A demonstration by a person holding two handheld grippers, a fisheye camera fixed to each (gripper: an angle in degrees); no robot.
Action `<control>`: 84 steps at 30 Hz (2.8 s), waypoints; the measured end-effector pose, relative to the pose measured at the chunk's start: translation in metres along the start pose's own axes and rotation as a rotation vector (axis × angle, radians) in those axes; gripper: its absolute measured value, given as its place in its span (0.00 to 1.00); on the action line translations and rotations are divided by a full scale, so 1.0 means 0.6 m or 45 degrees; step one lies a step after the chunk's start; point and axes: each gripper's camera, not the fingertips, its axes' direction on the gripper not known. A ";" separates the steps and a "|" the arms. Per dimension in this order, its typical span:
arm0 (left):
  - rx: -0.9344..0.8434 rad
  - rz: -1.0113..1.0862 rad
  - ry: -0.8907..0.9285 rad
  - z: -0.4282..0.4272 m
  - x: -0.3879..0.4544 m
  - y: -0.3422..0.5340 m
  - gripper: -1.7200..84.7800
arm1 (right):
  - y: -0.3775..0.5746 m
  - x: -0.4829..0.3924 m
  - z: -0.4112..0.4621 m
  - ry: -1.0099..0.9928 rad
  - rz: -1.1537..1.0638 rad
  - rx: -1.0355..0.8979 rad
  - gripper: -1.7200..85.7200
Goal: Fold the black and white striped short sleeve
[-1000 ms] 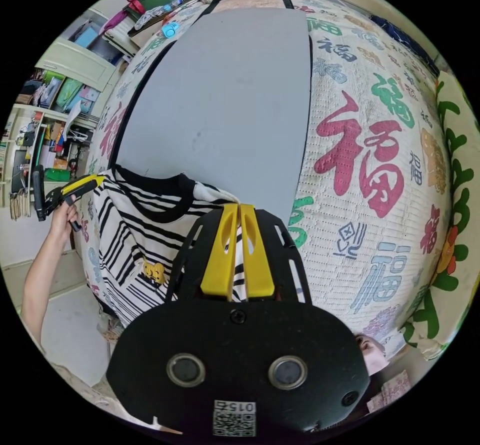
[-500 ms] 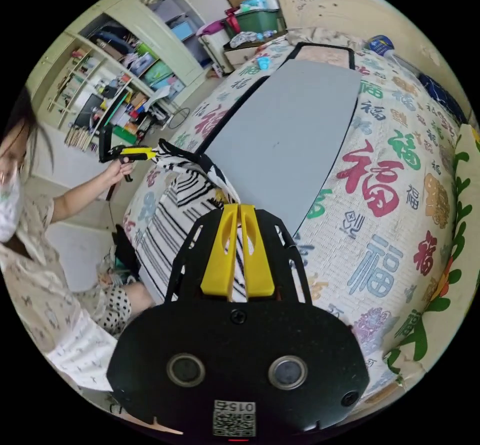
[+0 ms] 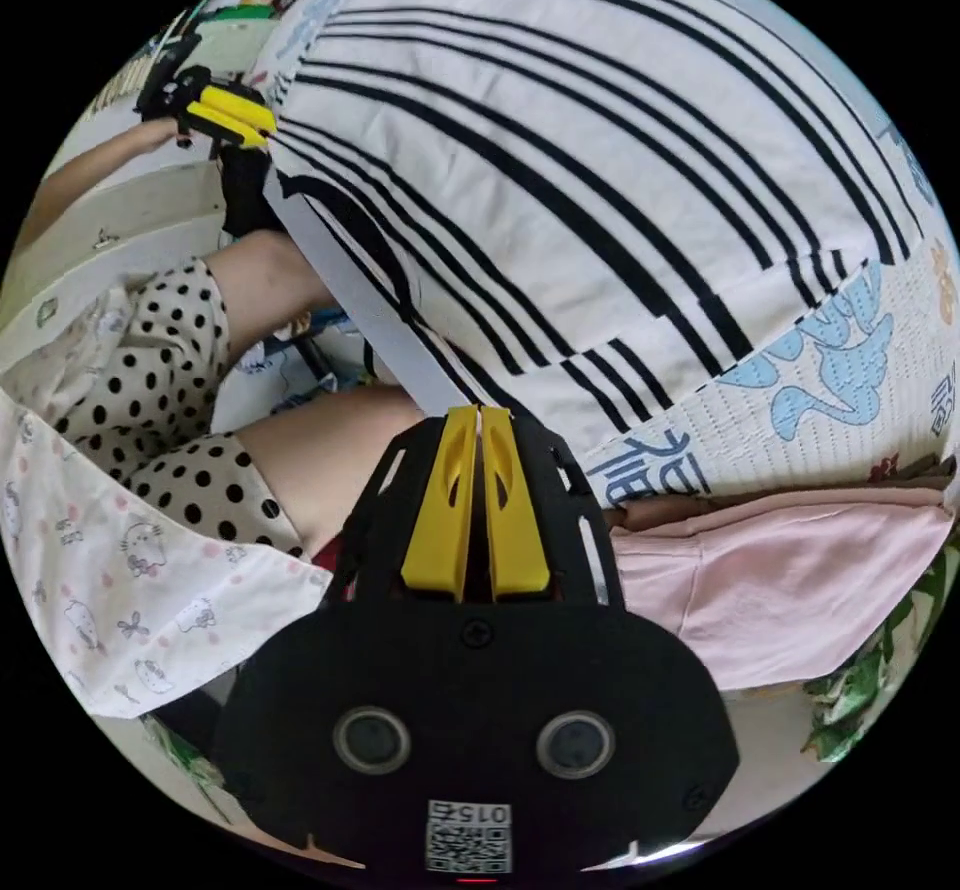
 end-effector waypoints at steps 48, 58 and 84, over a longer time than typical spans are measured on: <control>1.143 -0.767 -1.364 -0.539 0.344 -0.006 0.09 | -0.015 0.125 0.011 1.018 0.947 1.408 0.13; 0.933 -0.117 -0.491 -0.455 0.482 -0.544 0.12 | 0.072 0.391 0.309 -0.011 1.092 0.910 0.18; 0.821 0.054 -0.143 -0.430 0.556 -1.050 0.03 | 0.374 0.641 0.296 -0.214 1.056 1.196 0.03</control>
